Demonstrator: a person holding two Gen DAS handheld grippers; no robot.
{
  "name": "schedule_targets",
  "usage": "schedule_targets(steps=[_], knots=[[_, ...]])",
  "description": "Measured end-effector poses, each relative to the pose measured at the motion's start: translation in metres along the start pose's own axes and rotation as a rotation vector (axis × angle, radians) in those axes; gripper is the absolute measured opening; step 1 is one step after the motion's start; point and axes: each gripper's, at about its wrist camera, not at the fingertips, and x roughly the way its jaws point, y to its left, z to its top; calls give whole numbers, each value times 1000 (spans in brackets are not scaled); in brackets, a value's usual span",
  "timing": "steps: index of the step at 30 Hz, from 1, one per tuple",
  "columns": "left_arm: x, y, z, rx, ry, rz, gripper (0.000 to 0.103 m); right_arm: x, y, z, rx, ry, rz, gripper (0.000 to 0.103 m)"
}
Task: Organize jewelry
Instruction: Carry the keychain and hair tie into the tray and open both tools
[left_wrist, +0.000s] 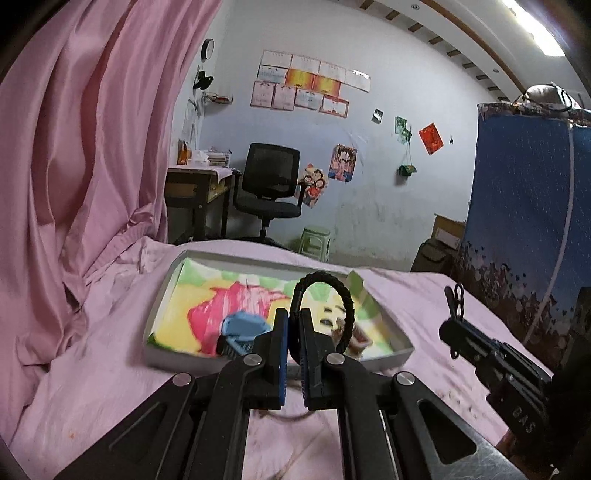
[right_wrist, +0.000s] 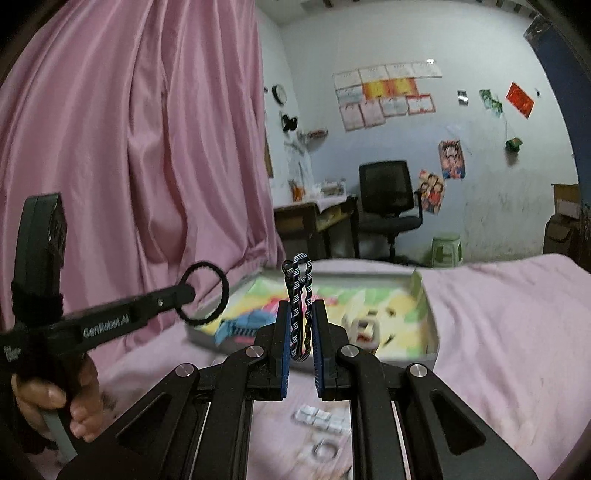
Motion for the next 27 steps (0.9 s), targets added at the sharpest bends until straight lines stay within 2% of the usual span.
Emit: schedule_targets(steps=[7, 14, 20, 24, 27], knots=[[31, -15, 3, 61, -34, 43, 6, 32, -20, 19, -6, -57, -36, 10], [68, -20, 4, 50, 4, 65, 6, 66, -42, 9, 40, -10, -61, 10], [106, -19, 0, 28, 125, 79, 6, 95, -55, -6, 86, 88, -68, 10], [127, -16, -11, 16, 222, 89, 6, 110, -62, -18, 109, 168, -96, 10], [135, -18, -19, 34, 261, 95, 6, 121, -68, -29, 140, 237, -125, 10]])
